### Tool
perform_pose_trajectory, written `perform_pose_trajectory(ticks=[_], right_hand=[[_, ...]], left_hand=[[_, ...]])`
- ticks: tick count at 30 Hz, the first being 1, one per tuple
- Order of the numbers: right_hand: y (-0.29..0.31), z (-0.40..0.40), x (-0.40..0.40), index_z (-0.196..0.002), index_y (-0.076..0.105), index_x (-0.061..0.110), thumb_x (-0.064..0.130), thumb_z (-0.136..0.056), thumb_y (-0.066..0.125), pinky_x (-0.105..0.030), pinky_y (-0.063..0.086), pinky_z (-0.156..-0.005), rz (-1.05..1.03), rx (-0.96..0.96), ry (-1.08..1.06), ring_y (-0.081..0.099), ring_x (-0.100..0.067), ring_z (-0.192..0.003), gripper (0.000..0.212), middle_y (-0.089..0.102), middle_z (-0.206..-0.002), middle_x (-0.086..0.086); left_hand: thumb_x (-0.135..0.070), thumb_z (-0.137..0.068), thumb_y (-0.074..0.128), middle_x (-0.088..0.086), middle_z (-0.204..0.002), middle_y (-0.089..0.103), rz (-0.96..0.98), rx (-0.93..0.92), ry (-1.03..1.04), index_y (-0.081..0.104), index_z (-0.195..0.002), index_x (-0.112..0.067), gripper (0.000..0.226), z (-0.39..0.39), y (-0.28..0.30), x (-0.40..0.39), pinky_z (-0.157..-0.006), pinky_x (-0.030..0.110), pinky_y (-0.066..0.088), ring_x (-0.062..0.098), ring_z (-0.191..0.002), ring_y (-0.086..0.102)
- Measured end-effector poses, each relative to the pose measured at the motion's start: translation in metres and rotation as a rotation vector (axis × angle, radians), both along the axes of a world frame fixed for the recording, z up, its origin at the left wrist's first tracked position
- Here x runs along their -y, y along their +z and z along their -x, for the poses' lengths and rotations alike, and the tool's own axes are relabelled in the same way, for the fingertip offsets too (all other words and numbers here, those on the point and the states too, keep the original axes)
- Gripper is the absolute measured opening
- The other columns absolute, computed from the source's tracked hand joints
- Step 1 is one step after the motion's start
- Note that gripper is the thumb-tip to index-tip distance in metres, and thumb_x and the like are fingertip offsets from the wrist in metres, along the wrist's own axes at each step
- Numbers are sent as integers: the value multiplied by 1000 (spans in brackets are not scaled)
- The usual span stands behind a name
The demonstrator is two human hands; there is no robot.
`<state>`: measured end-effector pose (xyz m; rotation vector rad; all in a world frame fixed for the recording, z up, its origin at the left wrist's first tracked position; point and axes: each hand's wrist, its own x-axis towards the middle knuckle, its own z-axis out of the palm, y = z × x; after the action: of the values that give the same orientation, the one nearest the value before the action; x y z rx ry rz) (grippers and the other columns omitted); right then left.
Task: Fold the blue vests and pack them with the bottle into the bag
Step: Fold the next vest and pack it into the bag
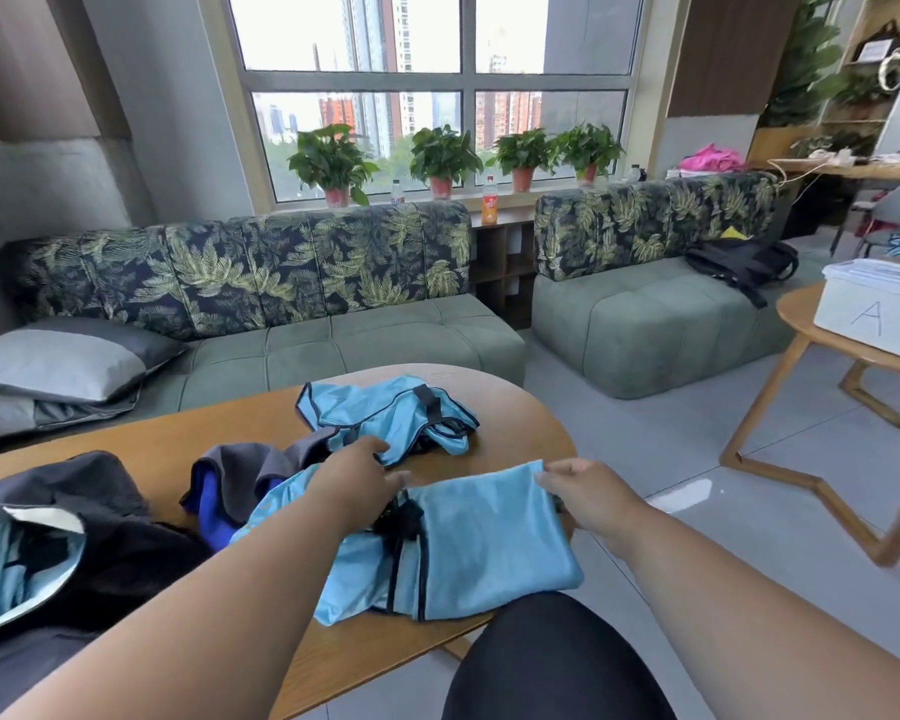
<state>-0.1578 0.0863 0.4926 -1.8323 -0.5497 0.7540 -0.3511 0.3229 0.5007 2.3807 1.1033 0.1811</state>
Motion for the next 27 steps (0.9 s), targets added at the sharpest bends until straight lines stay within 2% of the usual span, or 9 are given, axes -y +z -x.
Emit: perform_pose_trajectory(ticks=[2, 4, 6, 8, 11, 16, 21, 24, 27], right_hand=[[-14, 2, 2, -104, 60, 13, 20, -99, 68, -22, 43, -57, 107, 14, 21, 59, -6, -64, 12, 61, -83, -1], [-26, 6, 8, -124, 53, 22, 26, -96, 72, -21, 45, -66, 122, 36, -35, 63, -10, -91, 33, 63, -107, 3], [-39, 7, 12, -128, 55, 20, 33, -93, 75, -25, 49, -76, 150, 48, -108, 63, -13, -104, 42, 64, -120, 4], [-51, 11, 16, -117, 63, 16, 41, -89, 76, -33, 54, -83, 212, 38, -117, 67, -16, -100, 39, 70, -113, 2], [-58, 21, 21, -107, 64, 20, 48, -81, 79, -34, 53, -72, 296, 6, -62, 72, -21, -87, 41, 76, -102, -2], [-60, 29, 18, -109, 73, 13, 21, -82, 85, -38, 63, -81, 251, -101, -49, 79, -21, -85, 31, 82, -93, -2], [-42, 28, 13, -118, 72, 5, 3, -90, 73, -28, 51, -62, 209, -381, -74, 71, -22, -82, 28, 80, -98, -8], [-18, 24, 8, -115, 69, 7, 0, -90, 68, -28, 46, -68, 118, -409, -159, 68, -22, -90, 26, 77, -100, -9], [18, 20, 0, -110, 68, 4, -2, -91, 62, -32, 51, -70, 15, -340, -188, 70, -26, -89, 21, 76, -100, -13]], left_hand=[[-53, -95, 67, -3, -115, 71, -24, 52, 53, 59, -139, -23, 54, 3, -11, 1, -93, 36, 52, 23, -109, 66], [-57, -97, 61, -8, -109, 69, -89, 143, 65, 65, -131, -26, 46, 14, -14, 13, -87, 37, 54, 20, -103, 65], [-60, -95, 59, -12, -112, 67, -194, 228, 24, 68, -125, -32, 42, 26, -15, 33, -92, 39, 52, 17, -108, 61], [-64, -93, 59, -17, -119, 62, -279, 260, -93, 68, -125, -38, 42, 37, -19, 56, -102, 35, 46, 12, -116, 53], [-72, -87, 55, -19, -137, 51, -298, 191, -252, 61, -138, -42, 59, 46, -39, 80, -116, 30, 35, 10, -128, 43], [-47, -95, 59, -4, -156, 41, -285, 52, -210, 52, -151, -40, 56, 53, -65, 77, -125, 35, 25, 24, -145, 35], [-51, -103, 50, -6, -165, 29, -226, 62, -188, 43, -156, -36, 55, 59, -65, 81, -127, 32, 18, 19, -153, 24], [-54, -101, 52, -11, -164, 27, -170, 146, -159, 42, -151, -38, 53, 67, -61, 82, -126, 32, 23, 16, -152, 27], [-58, -101, 51, -10, -166, 21, -160, 98, -141, 25, -159, -34, 69, 82, -63, 72, -123, 33, 29, 17, -151, 31]])
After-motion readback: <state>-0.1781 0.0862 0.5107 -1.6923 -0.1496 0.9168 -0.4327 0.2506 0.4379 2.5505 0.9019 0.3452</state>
